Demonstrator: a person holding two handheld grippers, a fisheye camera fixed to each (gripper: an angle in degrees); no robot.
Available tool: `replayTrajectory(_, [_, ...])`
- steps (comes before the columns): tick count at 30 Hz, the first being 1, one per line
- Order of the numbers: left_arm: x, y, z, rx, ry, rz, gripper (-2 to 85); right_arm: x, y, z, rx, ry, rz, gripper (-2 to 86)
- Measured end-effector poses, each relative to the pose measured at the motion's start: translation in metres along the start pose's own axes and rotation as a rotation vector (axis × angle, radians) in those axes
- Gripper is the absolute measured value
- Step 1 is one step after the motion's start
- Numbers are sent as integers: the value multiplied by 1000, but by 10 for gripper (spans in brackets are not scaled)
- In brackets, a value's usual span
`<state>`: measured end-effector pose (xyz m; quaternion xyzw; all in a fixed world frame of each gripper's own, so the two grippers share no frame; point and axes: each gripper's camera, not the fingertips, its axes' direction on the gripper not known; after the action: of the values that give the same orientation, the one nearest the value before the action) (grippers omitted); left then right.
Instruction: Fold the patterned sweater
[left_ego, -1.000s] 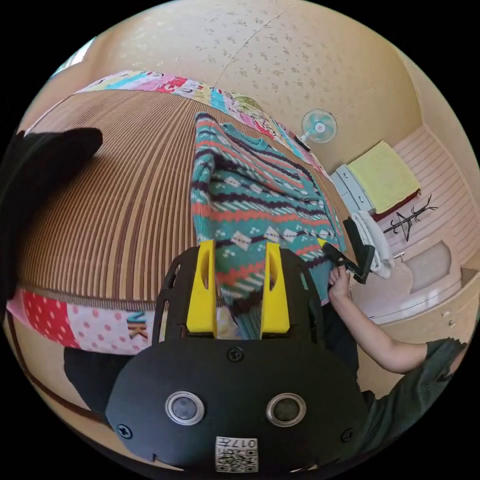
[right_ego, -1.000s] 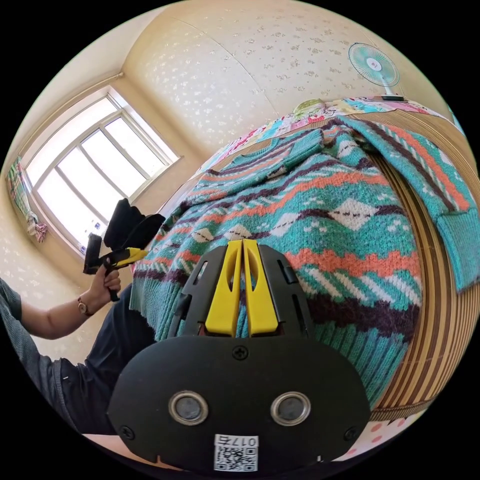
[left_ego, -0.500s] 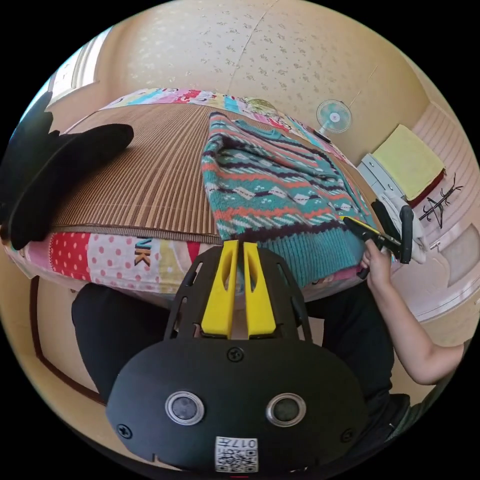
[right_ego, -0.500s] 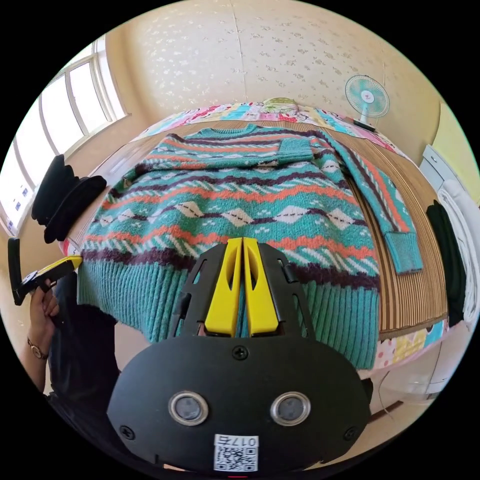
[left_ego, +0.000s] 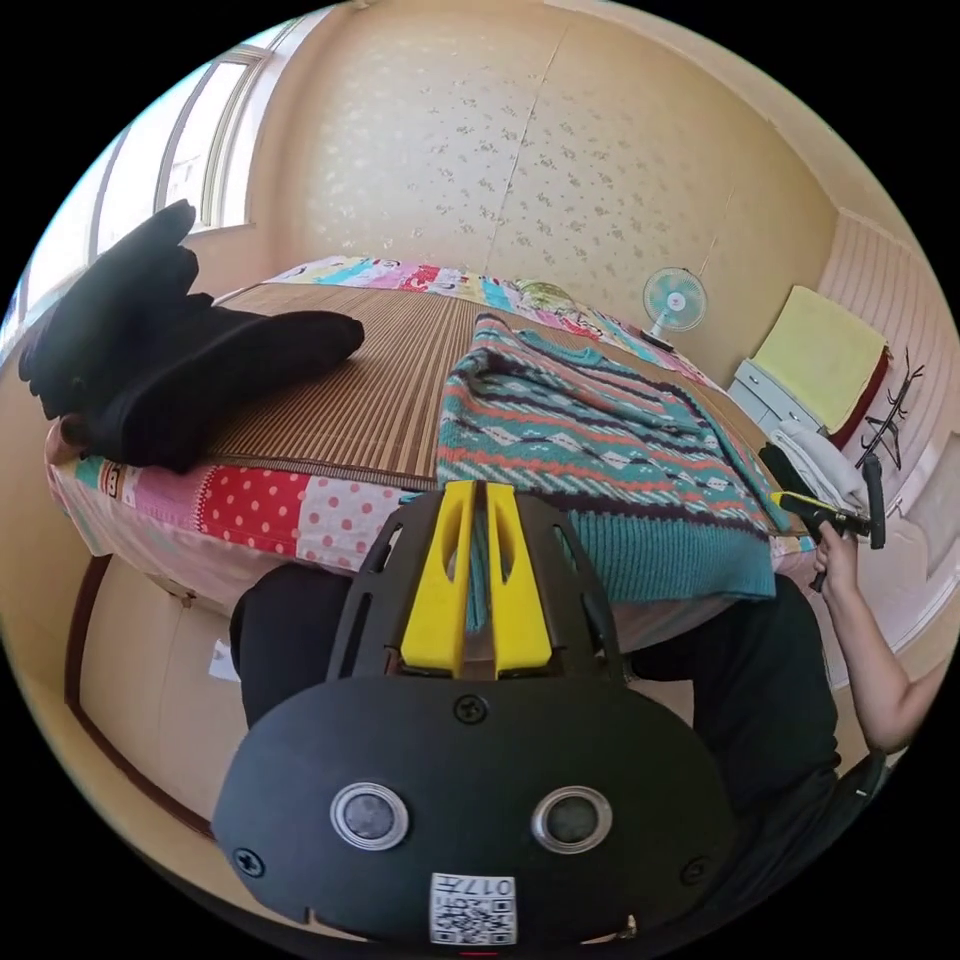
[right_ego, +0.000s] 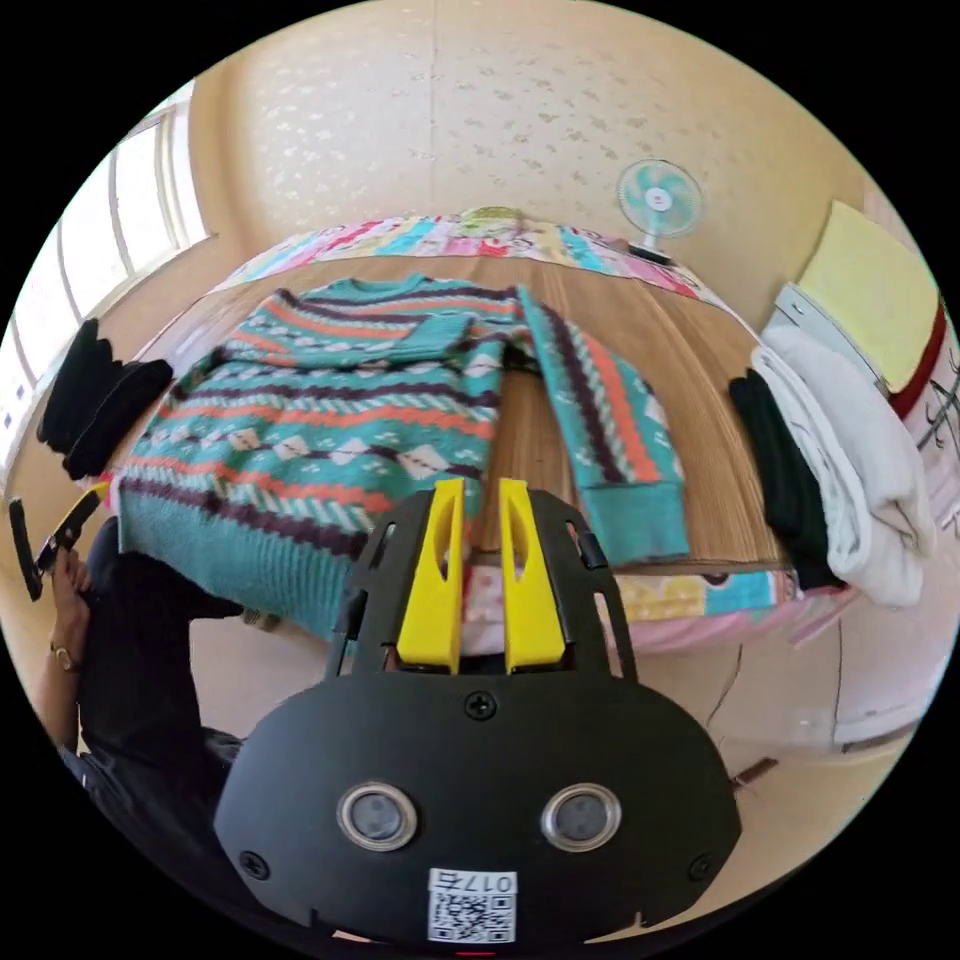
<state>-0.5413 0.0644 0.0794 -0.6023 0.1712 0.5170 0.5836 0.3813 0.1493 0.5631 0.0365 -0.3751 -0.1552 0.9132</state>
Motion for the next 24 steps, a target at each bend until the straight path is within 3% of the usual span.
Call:
replayTrajectory(3, [-13, -1, 3, -6, 22, -59, 23, 32, -4, 44, -221, -31, -65, 149])
replayTrajectory(7, [-18, 2, -2, 23, -9, -107, -7, 44, -15, 6, -139, -87, 26, 47])
replayTrajectory(10, [-19, 2, -3, 19, 15, -109, -9, 37, -47, -66, 96, -363, 89, 35])
replayTrajectory(14, [-29, 4, -4, 6, 54, -145, -10, -31, -121, -151, 329, -606, -54, 28])
replayTrajectory(18, [-35, 6, -13, 25, 72, -166, -10, -127, -187, -176, 356, -800, -228, 26])
replayTrajectory(21, [-38, 6, -19, 39, 86, -184, -10, -206, -235, -149, 195, -1023, -338, 26])
replayTrajectory(23, [-41, 5, -21, 43, 98, -201, -10, -238, -248, -124, 118, -1372, -418, 26])
replayTrajectory(24, [-42, 5, -21, 39, 108, -209, -10, -240, -248, -119, 116, -1433, -419, 26])
